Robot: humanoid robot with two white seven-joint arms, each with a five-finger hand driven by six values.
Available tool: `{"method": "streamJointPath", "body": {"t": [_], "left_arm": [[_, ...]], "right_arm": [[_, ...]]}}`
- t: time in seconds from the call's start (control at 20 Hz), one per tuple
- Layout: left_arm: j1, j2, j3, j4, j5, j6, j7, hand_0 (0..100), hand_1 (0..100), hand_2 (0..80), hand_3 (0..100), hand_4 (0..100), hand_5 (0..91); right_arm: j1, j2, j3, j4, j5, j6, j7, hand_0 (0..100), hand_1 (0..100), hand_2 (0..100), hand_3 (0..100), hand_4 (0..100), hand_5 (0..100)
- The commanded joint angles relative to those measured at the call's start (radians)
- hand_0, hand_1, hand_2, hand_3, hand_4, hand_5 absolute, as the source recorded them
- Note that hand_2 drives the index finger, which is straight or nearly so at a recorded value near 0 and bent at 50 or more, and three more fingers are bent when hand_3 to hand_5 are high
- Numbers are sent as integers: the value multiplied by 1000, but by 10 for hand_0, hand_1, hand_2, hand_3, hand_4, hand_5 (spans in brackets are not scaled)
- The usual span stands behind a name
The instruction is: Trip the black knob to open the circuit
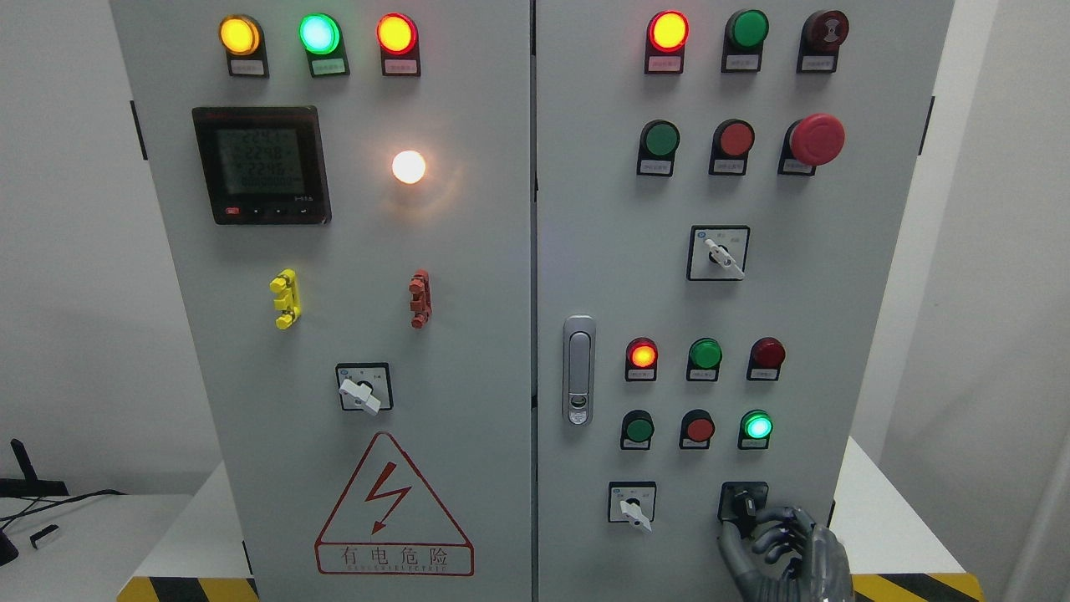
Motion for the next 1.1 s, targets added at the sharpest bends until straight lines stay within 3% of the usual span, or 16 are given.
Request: {"method": "streamJointPath", "body": {"t": [0.0, 1.05], "left_arm": [[0, 1, 0, -1, -31, 0, -1, 120, 389, 0, 0, 0, 0], [0, 1, 0, -1, -31, 0, -1, 120, 389, 0, 0, 0, 0]], "right_arm": [[0, 0, -23, -2, 12, -1, 0, 280, 789, 465, 752, 800, 935], [1, -3, -38, -2, 12, -3, -3, 276, 798, 364, 651, 748, 919]]}}
